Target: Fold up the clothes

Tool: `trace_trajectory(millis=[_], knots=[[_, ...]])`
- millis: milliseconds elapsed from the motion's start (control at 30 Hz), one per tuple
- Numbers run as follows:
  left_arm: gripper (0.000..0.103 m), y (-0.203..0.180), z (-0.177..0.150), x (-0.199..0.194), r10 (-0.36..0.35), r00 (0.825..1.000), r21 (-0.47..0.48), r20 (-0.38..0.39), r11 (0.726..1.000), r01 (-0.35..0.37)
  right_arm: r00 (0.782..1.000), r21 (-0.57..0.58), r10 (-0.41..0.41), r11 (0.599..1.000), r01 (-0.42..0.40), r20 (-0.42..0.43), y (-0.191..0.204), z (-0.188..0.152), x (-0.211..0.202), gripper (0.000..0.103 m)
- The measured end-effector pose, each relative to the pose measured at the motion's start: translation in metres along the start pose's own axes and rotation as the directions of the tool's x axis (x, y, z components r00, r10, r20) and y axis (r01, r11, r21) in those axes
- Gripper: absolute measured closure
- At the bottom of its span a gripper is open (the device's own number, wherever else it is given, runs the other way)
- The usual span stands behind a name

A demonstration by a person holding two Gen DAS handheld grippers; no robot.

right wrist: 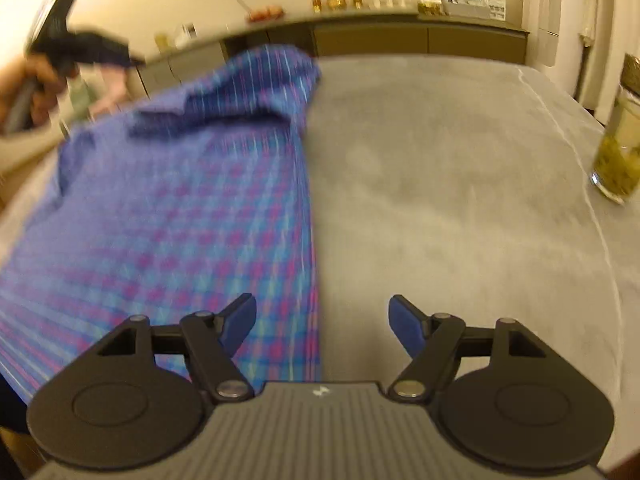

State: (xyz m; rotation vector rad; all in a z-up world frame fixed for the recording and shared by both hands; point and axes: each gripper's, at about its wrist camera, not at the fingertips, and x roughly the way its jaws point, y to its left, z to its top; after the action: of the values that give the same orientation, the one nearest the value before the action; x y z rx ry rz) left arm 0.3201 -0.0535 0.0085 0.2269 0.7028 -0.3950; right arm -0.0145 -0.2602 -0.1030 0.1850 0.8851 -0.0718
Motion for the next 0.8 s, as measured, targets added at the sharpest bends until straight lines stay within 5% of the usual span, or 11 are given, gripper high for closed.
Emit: trace_trajectory(millis=[33,100,133,233,300,433,533,600,667,800], knots=[[0.072,0.001,-0.001,0.001,-0.012,1.0,0.008,0.006,1.0,0.012,1.0,-0.025,-0.013,1.0,0.013,-0.006,0.003,-0.007,0.001,0.042],[0.066,0.004,-0.006,-0.003,-0.036,0.999,0.011,0.019,0.999,0.036,0.999,-0.075,-0.038,0.996,0.037,-0.016,0.01,-0.02,0.002,0.099],[0.064,0.005,-0.007,-0.005,-0.049,0.998,0.012,0.025,0.999,0.049,0.999,-0.093,-0.04,0.995,0.039,-0.014,0.016,-0.021,-0.001,0.103],[0.062,0.01,-0.012,-0.012,-0.07,0.997,0.022,0.037,0.997,0.069,0.992,-0.154,-0.087,0.983,0.1,0.087,0.039,-0.023,-0.023,0.103],[0.06,0.011,-0.016,-0.018,-0.078,0.996,0.03,0.043,0.997,0.077,0.989,-0.231,-0.047,0.97,0.078,0.138,0.068,-0.028,-0.038,0.103],[0.058,0.013,-0.033,-0.019,-0.077,0.997,0.023,0.015,0.997,0.076,0.991,-0.323,0.011,0.946,0.032,0.13,0.106,-0.038,-0.035,0.101],[0.056,0.013,-0.054,-0.025,-0.107,0.994,0.014,-0.01,0.994,0.107,0.991,-0.236,-0.042,0.969,0.072,0.129,0.093,-0.039,-0.028,0.08],[0.054,0.004,-0.077,-0.035,-0.187,0.982,0.022,-0.026,0.982,0.188,0.99,-0.177,-0.06,0.981,0.082,0.128,0.081,-0.043,-0.031,0.051],[0.053,-0.011,-0.099,-0.044,-0.255,0.966,0.027,-0.046,0.966,0.256,0.991,-0.127,-0.06,0.989,0.075,0.117,0.072,-0.049,-0.034,0.04],[0.052,-0.054,-0.131,-0.053,-0.411,0.907,0.045,-0.094,0.908,0.416,0.994,-0.066,-0.076,0.994,0.082,0.083,0.066,-0.064,-0.032,0.043]])
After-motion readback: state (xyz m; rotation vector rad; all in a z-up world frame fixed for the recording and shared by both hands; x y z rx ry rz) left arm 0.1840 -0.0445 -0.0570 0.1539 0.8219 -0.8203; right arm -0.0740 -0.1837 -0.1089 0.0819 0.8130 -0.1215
